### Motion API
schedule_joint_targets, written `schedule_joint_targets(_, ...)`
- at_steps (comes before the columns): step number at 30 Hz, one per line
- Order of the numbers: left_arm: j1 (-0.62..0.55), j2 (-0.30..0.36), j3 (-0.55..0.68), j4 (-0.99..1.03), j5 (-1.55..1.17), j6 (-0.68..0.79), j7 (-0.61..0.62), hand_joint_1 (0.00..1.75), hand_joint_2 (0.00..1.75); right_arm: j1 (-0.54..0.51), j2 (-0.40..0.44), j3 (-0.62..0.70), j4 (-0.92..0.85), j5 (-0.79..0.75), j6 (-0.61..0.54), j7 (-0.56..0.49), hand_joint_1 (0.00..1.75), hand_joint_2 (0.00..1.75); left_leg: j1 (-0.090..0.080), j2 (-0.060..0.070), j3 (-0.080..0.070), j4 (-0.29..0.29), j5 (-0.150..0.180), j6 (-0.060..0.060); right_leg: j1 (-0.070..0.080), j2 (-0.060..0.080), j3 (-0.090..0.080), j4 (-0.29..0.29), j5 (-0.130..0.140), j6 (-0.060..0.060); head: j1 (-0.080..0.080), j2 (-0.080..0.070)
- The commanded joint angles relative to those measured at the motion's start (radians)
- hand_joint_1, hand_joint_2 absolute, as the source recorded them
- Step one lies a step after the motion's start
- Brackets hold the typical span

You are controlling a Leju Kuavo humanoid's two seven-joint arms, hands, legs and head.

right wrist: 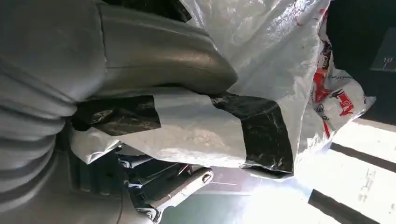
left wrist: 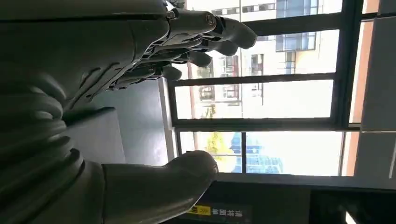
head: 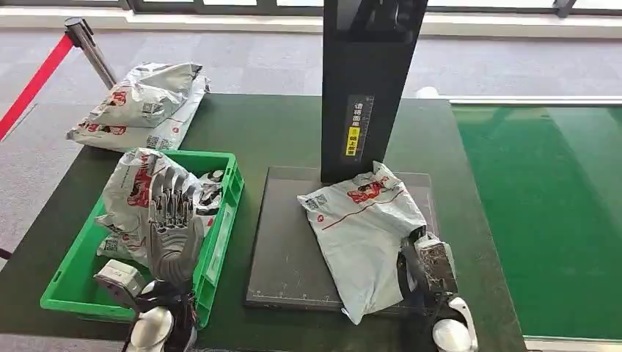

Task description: Moved the parcel from conveyor to table for the left to box.

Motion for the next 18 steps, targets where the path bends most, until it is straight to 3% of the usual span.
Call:
schedule_joint_targets(1, -0.029, 0.023, -0.051, 0.027, -0.007, 0.011, 0.052, 0.0, 1.75, -0.003, -0.03, 0.088, 0.013, 0.173, 0.018, 0.175, 0.0, 0.0, 0.0, 0.001, 0.0, 0.0, 0.001, 0.0, 0.0, -0.001, 0.0, -0.001, 0.001, 0.0, 0.0, 0.0)
schedule_joint_targets(2, -0.031, 0.013, -0.056, 0.028, -0.02, 0.025, 0.061, 0.0, 1.75, 0.012, -0.026, 0.097, -0.016, 0.191, 0.022, 0.17, 0.0, 0.0, 0.001, 0.001, 0.0, -0.001, 0.001, 0.001, 0.001, -0.002, 0.001, -0.002, 0.001, -0.001, 0.0, 0.0)
schedule_joint_targets(3, -0.032, 0.01, -0.059, 0.025, -0.04, 0.045, 0.067, 0.0, 0.0, 0.016, -0.03, 0.111, -0.027, 0.217, 0.025, 0.174, 0.0, 0.0, 0.0, 0.0, 0.0, 0.0, 0.001, 0.0, 0.001, -0.003, 0.001, -0.001, 0.001, 0.0, 0.0, 0.0)
schedule_joint_targets(4, -0.03, 0.007, -0.067, 0.013, -0.047, 0.052, 0.073, 0.0, 0.0, 0.023, -0.023, 0.114, -0.047, 0.228, 0.028, 0.183, 0.0, 0.0, 0.001, 0.0, 0.0, 0.0, 0.001, 0.0, 0.001, -0.002, 0.001, -0.001, 0.001, 0.0, 0.0, 0.0)
schedule_joint_targets(7, -0.007, 0.015, -0.067, -0.054, -0.085, 0.093, 0.069, 0.0, 0.0, 0.032, -0.024, 0.171, -0.179, 0.311, -0.074, -0.004, 0.0, 0.0, 0.001, 0.001, 0.0, 0.0, 0.001, 0.0, 0.001, -0.002, 0.0, -0.001, 0.001, 0.0, 0.0, 0.0)
schedule_joint_targets(11, 0.012, 0.018, -0.063, -0.079, -0.097, 0.104, 0.074, 0.0, 0.0, 0.046, -0.024, 0.192, -0.267, 0.362, -0.08, 0.01, 0.0, 0.0, -0.001, 0.002, -0.001, 0.0, 0.0, 0.0, 0.0, 0.0, -0.002, 0.001, 0.0, 0.0, 0.0, 0.0)
schedule_joint_targets(13, 0.011, 0.007, -0.057, -0.077, -0.096, 0.105, 0.074, 0.0, 0.0, 0.068, -0.044, 0.233, -0.338, 0.492, -0.186, -0.055, 0.0, 0.0, 0.0, 0.001, 0.001, 0.0, 0.0, 0.0, 0.001, -0.001, 0.0, 0.0, 0.0, -0.001, 0.0, 0.0)
schedule_joint_targets(15, -0.002, 0.005, -0.061, -0.067, -0.103, 0.111, 0.084, 0.0, 0.0, 0.097, -0.049, 0.24, -0.418, 0.553, -0.249, -0.038, 0.0, 0.0, 0.0, 0.0, -0.001, 0.0, 0.001, 0.0, 0.0, -0.002, -0.001, 0.001, 0.0, 0.0, 0.0, 0.0)
schedule_joint_targets(18, -0.051, -0.005, -0.08, -0.049, -0.128, 0.135, 0.117, 0.0, 0.0, 0.115, -0.068, 0.287, -0.509, 0.537, -0.288, -0.076, 0.0, 0.0, 0.0, -0.001, -0.001, 0.001, 0.0, 0.0, 0.001, -0.004, 0.0, 0.0, 0.0, -0.001, 0.0, 0.0)
